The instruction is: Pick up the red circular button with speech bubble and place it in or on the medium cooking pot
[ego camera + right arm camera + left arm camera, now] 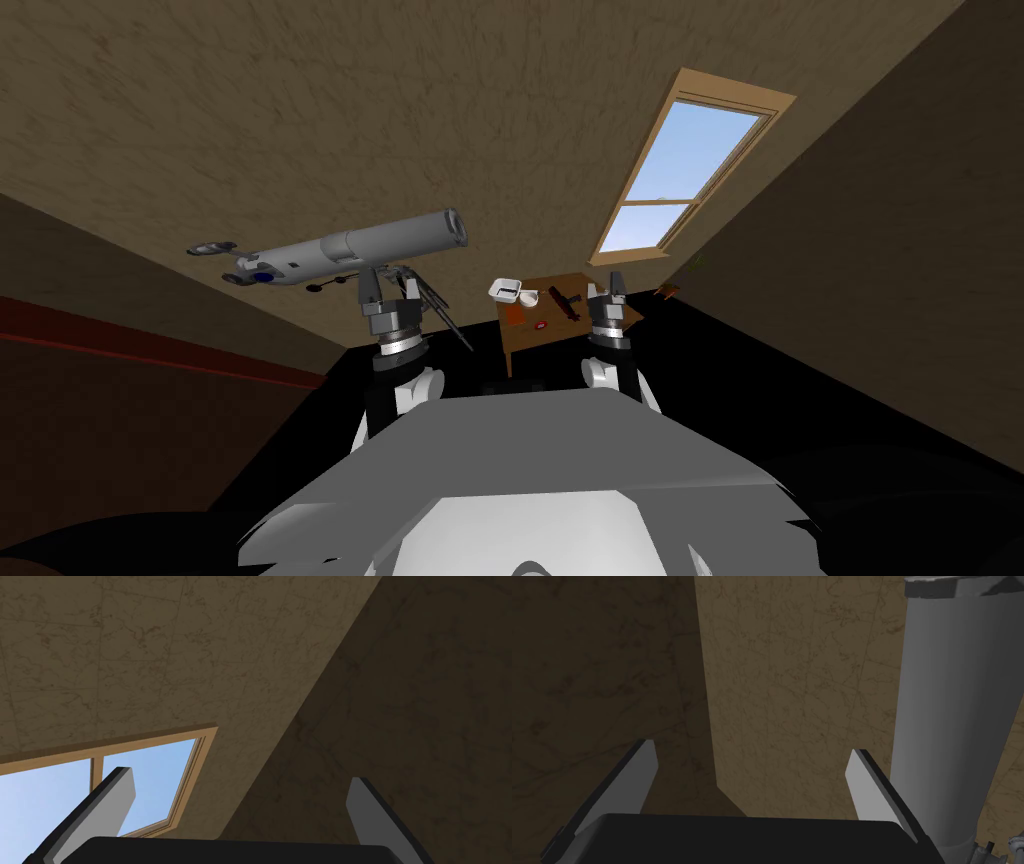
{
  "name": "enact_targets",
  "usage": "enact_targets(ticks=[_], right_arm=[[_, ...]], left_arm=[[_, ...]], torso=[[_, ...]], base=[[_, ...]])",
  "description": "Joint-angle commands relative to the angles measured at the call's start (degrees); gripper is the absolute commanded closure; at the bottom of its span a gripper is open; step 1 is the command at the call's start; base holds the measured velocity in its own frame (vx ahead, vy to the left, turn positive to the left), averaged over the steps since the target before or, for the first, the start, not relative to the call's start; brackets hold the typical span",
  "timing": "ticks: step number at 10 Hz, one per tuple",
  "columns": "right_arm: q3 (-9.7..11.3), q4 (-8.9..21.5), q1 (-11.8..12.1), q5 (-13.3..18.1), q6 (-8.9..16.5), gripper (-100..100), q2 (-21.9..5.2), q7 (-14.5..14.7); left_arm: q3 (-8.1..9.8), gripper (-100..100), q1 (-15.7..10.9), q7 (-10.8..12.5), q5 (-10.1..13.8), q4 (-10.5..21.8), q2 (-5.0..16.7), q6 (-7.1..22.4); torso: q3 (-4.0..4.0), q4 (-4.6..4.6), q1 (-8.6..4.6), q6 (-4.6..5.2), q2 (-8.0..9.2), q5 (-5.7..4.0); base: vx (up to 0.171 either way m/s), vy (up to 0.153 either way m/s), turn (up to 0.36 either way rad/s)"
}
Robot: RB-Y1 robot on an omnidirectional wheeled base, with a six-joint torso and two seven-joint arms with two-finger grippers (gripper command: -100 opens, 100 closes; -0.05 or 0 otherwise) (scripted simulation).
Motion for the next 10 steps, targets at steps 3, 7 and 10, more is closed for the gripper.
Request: enact_targets(ticks=[3,7,10], right_arm=[[1.1,2.5,-0.8,0.9,-0.2,-100,-5.4,0.2],[3.0,6.3,-2.1,2.4,-0.5,-100,-11.3,0.4],[4.5,9.5,-3.1,3.5,-0.7,-100,-15.7,0.5]], left_arm=[[0.00,0,0.0,0.0,0.0,0.0,0.0,0.0],[0.00,0,0.0,0.0,0.0,0.0,0.0,0.0],[0.01,0,0.0,0.0,0.0,0.0,0.0,0.0]], torso=[[0.01,0.00,-0.09,-0.02,0.01,-0.02],[0.00,0.00,-0.19,0.01,0.00,-0.05],[0.01,0.00,-0.19,0.02,0.02,-0.05]], base=[[-0.004,-0.024,0.135],[-0.005,-0.047,0.152],[-0.014,-0.046,0.192]])
